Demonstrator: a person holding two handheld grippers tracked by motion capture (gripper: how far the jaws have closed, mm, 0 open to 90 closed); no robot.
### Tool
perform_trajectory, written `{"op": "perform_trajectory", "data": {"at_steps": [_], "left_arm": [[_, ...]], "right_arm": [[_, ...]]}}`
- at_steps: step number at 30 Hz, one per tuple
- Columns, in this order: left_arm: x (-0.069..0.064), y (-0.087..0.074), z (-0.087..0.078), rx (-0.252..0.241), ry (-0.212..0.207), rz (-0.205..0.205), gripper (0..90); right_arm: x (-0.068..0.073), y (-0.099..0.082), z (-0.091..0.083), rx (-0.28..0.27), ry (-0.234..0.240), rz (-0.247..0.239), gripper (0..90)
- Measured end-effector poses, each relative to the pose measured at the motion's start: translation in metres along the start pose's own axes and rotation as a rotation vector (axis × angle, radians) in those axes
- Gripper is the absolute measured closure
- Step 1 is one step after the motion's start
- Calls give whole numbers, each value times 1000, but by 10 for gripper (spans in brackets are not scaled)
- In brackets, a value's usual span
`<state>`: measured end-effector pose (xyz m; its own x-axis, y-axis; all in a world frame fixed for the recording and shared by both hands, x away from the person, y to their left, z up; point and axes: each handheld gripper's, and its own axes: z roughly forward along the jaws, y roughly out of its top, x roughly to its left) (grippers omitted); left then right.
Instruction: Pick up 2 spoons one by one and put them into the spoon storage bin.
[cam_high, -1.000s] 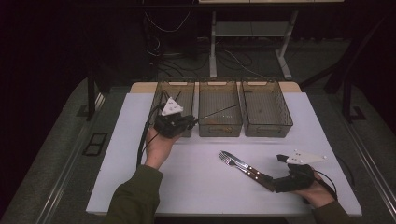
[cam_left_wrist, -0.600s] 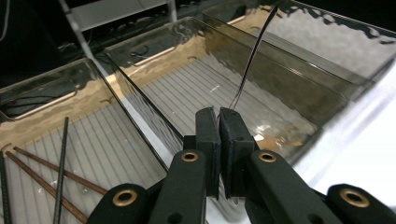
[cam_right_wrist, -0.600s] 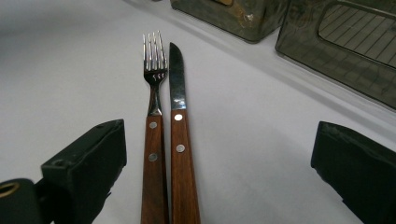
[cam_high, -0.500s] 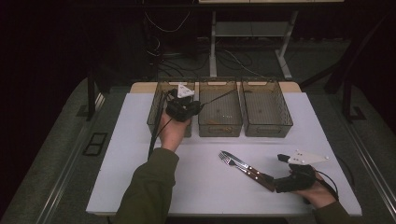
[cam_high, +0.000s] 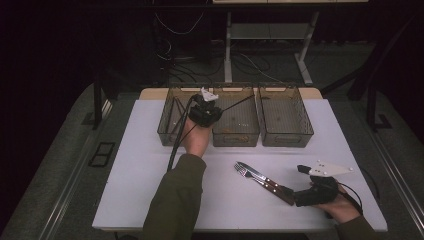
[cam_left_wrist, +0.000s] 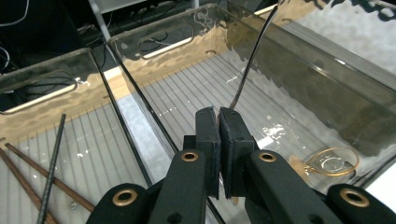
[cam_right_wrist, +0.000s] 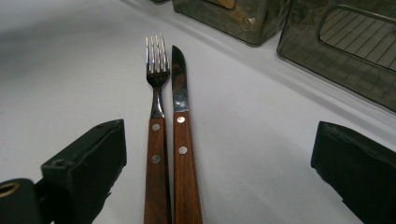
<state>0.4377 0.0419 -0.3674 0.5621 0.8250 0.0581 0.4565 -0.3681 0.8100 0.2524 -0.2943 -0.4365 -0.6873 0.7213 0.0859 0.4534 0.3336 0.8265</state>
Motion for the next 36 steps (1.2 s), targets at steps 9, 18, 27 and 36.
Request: {"op": "perform_trajectory", "data": {"at_steps": [9,18,27,36], "left_arm": [[-6,-6,10,58,30,18,865],[-9,-13,17,85,7,14,852],[-12,-12,17,47,-23,9,714],[-9,-11,8,38,-95,52,564]], "right_arm": [[0,0,-1,-1,0,-2,35],[0,0,-1,0,0,-1,35],[0,0,-1,-1,0,0,35],[-1,0,-1,-4,-5,3,35]]}}
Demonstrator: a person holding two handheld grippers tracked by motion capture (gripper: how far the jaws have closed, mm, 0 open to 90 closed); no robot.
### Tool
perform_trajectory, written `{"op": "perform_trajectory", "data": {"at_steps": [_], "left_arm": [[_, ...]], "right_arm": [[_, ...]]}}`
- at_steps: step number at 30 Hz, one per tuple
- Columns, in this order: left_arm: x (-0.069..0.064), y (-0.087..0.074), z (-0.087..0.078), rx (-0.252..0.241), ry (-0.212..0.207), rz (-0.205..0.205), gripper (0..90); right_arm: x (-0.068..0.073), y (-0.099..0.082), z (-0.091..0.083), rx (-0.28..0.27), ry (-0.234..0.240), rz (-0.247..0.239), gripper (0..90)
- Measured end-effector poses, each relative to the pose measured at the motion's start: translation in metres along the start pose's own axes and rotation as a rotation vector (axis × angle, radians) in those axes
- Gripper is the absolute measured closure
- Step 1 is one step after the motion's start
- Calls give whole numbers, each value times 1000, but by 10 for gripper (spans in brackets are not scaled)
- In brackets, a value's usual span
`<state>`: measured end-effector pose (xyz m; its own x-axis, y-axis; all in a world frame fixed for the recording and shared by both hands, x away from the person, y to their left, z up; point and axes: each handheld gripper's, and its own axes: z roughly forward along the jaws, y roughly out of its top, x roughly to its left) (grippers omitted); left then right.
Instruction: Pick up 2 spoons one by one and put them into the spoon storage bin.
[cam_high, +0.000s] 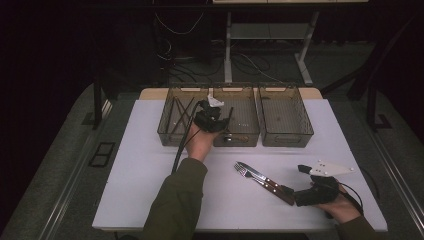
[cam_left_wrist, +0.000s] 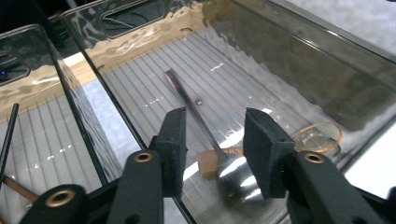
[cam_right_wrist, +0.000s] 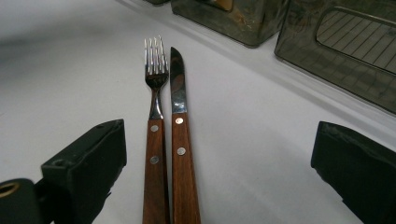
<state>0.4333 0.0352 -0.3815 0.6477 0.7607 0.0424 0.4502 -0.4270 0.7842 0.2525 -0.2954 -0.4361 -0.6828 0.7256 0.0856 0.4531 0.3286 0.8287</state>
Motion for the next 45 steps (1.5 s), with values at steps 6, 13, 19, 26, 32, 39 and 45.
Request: {"op": "perform_trajectory", "data": {"at_steps": [6,13,19,26,32,39,45], "left_arm": [[-1,0,-10,-28,-57,10,497],[-5,-6,-23,-62,-136,31,398],[-12,-17,-34,-83,-191,65,332],[-16,-32,-50,-89,-230,91,268],[-17,-49,-63,-105,-253,84,212],[-14,-73,-80,-118,-256,72,113],[-15,-90,-91,-104,-262,89,84]], "right_arm": [[-1,0,1,4,5,13,35],[-1,0,1,12,8,29,35],[-2,-1,2,19,4,26,35],[-3,-1,2,20,0,30,35],[-3,-1,2,25,-1,34,35],[-3,-1,2,27,-5,32,35],[-3,-1,1,24,-5,32,35]]}}
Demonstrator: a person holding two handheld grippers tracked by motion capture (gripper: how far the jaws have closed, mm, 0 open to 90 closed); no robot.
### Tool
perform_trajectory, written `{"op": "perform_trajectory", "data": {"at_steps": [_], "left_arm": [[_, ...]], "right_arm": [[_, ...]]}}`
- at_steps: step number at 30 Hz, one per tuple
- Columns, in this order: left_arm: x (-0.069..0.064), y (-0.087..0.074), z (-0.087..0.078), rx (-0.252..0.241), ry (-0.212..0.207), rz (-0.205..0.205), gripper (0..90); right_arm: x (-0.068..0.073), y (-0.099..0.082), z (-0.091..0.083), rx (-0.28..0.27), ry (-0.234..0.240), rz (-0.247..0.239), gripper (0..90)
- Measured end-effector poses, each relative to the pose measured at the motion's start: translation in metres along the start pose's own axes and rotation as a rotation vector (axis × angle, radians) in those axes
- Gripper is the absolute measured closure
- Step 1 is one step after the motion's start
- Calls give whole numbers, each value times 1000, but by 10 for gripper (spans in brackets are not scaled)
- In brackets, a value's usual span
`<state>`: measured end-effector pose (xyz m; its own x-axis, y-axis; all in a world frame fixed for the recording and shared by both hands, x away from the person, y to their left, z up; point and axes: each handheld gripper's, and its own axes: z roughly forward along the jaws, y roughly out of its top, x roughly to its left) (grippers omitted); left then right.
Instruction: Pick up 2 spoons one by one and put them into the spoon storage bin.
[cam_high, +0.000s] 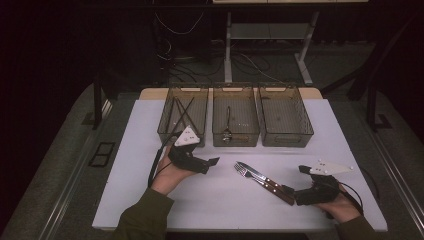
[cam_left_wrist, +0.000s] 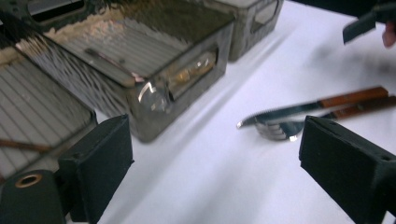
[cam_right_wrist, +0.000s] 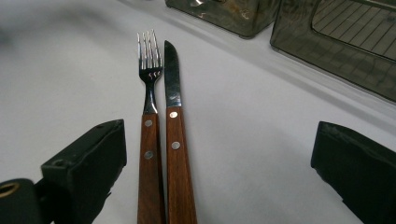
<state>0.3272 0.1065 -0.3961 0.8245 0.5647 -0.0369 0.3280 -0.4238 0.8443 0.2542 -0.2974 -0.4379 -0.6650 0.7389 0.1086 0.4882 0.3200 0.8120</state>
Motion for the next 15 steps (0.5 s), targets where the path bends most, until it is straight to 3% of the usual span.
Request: {"op": "perform_trajectory", "data": {"at_steps": [4,15], "left_arm": [[-4,-12,-7,19,-7,6,68],[-14,-41,-24,13,-27,-6,20]], "right_arm": [[0,0,0,-1,0,-3,35],[0,0,0,2,-3,-1,35]]}}
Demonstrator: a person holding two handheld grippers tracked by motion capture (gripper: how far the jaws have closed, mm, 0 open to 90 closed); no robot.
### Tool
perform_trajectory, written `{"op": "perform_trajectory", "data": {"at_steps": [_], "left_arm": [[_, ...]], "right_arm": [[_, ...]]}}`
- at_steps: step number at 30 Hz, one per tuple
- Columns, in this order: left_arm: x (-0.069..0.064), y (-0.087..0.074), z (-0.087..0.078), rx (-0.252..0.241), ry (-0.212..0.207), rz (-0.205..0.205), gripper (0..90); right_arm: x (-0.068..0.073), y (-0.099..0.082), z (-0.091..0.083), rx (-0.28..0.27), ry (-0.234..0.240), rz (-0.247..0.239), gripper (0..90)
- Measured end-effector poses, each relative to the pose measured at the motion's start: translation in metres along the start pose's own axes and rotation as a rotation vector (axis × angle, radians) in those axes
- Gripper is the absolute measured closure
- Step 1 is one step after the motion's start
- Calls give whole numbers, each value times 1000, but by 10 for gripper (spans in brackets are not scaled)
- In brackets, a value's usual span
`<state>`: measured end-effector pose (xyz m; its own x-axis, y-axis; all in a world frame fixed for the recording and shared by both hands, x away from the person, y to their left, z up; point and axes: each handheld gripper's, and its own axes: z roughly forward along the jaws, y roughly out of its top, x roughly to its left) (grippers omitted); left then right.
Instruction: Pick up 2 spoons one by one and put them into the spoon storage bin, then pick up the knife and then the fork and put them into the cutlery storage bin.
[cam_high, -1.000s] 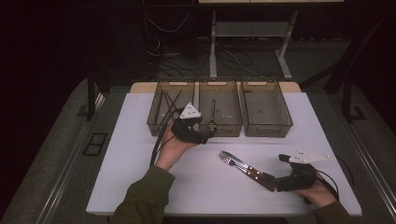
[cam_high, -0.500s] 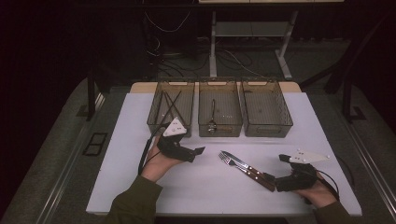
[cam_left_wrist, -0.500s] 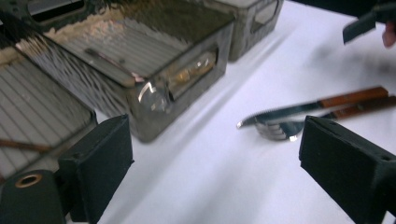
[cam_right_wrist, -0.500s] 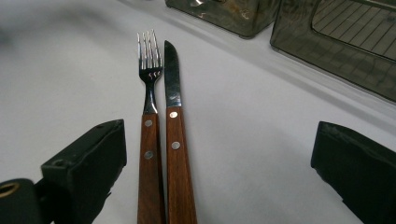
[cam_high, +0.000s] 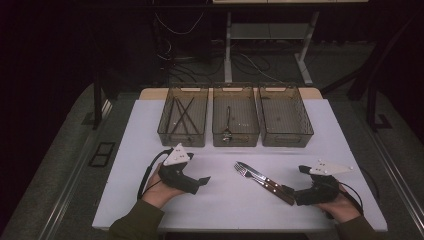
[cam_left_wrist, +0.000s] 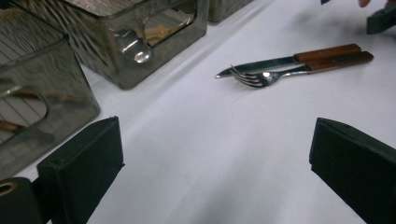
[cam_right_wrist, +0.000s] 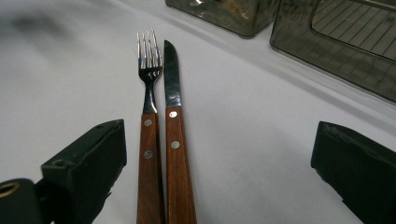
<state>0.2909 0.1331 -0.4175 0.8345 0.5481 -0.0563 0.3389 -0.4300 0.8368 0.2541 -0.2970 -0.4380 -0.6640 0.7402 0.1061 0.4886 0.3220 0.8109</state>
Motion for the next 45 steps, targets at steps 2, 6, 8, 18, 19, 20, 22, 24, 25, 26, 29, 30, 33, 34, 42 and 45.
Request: {"op": "perform_trajectory", "data": {"at_steps": [2,6,8,18,19,20,22,24,25,26,29,30,33,34,42,45], "left_arm": [[0,-5,-4,-5,1,-2,14],[-2,-14,-10,-6,-3,-11,0],[-2,-17,-13,-8,-2,-11,0],[-4,-29,-22,-7,-3,-30,0],[-4,-30,-23,-7,-3,-32,0],[-4,-30,-23,-3,-4,-28,0],[-5,-31,-24,-1,-9,-23,0],[-6,-31,-24,2,-14,-14,0],[-6,-32,-24,2,-17,-12,0],[-6,-32,-25,2,-14,-10,0],[-6,-32,-25,1,-17,-6,0],[-6,-33,-25,2,-16,-6,0],[-6,-33,-25,11,-20,5,0],[-6,-33,-25,11,-21,6,0],[-6,-32,-25,12,-20,7,0],[-7,-32,-24,7,-22,6,0]], "right_arm": [[0,0,0,-1,1,-2,35],[0,0,0,-1,1,-3,35],[0,0,0,-1,2,-3,35],[-1,3,-2,10,13,-5,35],[-1,3,-3,11,13,-6,35],[-2,3,-3,12,12,-8,35],[-2,4,-4,19,16,-4,35],[-2,6,-6,26,19,-1,35],[-2,7,-7,29,20,-3,35],[-1,9,-8,32,11,-14,35],[2,15,-10,49,0,-41,35],[3,17,-10,64,8,-42,35],[5,20,-5,115,30,-61,36],[5,21,-4,130,36,-59,36],[3,35,1,169,72,-51,151],[3,40,4,184,82,-46,167]]}}
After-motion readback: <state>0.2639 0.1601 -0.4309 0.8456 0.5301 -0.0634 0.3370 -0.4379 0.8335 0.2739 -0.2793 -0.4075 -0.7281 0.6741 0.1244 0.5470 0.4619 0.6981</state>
